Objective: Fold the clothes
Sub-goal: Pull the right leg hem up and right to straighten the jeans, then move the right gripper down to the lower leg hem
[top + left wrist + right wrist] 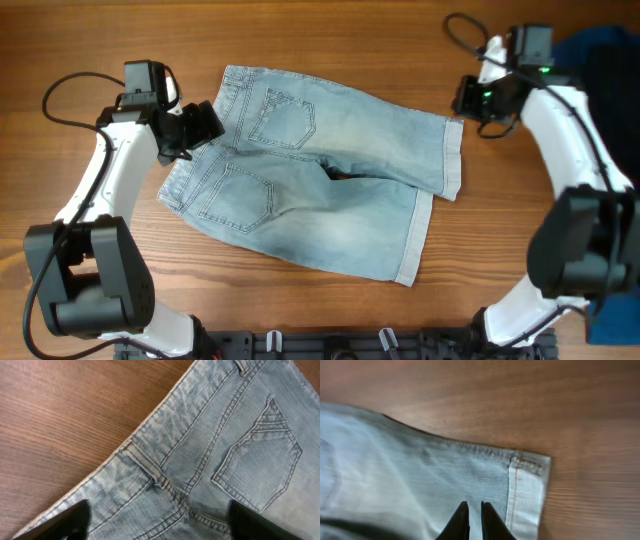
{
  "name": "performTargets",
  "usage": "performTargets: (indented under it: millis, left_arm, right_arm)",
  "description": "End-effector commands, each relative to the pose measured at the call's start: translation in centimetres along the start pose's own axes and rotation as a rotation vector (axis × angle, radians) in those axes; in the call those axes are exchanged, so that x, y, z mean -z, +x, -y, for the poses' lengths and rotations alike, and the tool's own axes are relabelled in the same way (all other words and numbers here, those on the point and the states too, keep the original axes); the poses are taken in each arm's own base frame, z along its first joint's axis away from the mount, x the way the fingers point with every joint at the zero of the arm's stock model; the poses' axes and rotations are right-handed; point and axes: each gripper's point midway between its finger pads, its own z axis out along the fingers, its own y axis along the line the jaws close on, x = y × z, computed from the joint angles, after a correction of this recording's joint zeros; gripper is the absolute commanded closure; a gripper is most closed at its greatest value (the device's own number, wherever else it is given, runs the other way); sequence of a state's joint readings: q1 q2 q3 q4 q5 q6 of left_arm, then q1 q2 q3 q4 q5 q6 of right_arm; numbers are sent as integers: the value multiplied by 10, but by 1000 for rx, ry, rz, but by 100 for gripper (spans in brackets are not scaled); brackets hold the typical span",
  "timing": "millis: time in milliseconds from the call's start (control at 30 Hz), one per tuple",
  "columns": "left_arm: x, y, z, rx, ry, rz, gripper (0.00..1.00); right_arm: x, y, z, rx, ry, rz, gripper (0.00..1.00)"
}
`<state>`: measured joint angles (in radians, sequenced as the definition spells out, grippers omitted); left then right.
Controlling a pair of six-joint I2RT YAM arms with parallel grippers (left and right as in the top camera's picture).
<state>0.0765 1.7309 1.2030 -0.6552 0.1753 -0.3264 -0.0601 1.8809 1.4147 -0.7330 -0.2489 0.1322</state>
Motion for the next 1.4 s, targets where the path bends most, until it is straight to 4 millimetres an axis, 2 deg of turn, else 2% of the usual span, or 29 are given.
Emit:
performTargets:
  millis: [0,33,133,267,400,533,633,700,800,900,1000,1100,1167,1267,1333,1367]
  left_arm:
    - [-6,1,-1,-12,-12,-2,30]
    - [-7,0,-1,-13,-10,2,46]
    - [-9,-1,0,-16,-8,4,94]
    - [-11,0,0,-16,-9,1,96]
    - [-13,-1,0,-16,-8,2,96]
    - [-13,-4,1,-18,-4,13,96]
    - [-13,-8,3,-22,3,30,96]
    - [-12,-9,4,-23,6,37,96]
    - [-12,-13,5,-26,13,53,96]
    - [-12,-16,7,-28,17,64,96]
    - [-12,-17,7,-29,19,67,96]
    - [-12,-17,7,-28,19,67,96]
    - [-12,-17,7,-28,18,67,96]
    - [-12,-17,7,-28,18,67,96]
    - [-12,-17,7,-28,18,67,96]
    - [-12,-17,6,-28,17,68,96]
  right_arm:
    - [-46,33,16,-31,75,-118,92]
    - [-58,39,23,-38,102,-141,92]
    - [-76,47,31,-63,120,-174,92]
    - [-95,52,36,-63,124,-192,92]
    - [-118,46,45,-54,146,-153,94]
    - [-140,26,53,-37,159,-60,89]
    - [-158,9,67,-23,215,31,89]
    - [-163,1,69,-17,220,69,89]
    - [-163,-22,65,-5,205,164,89]
    - [-152,-56,57,30,190,254,89]
    - [-129,-87,44,80,175,290,82]
    - [-91,-113,30,93,174,307,78]
    - [-53,-125,15,94,154,311,71]
    - [-5,-117,-11,101,71,263,64]
    - [18,-99,-22,95,35,204,61]
    - [31,-82,-26,85,18,150,60]
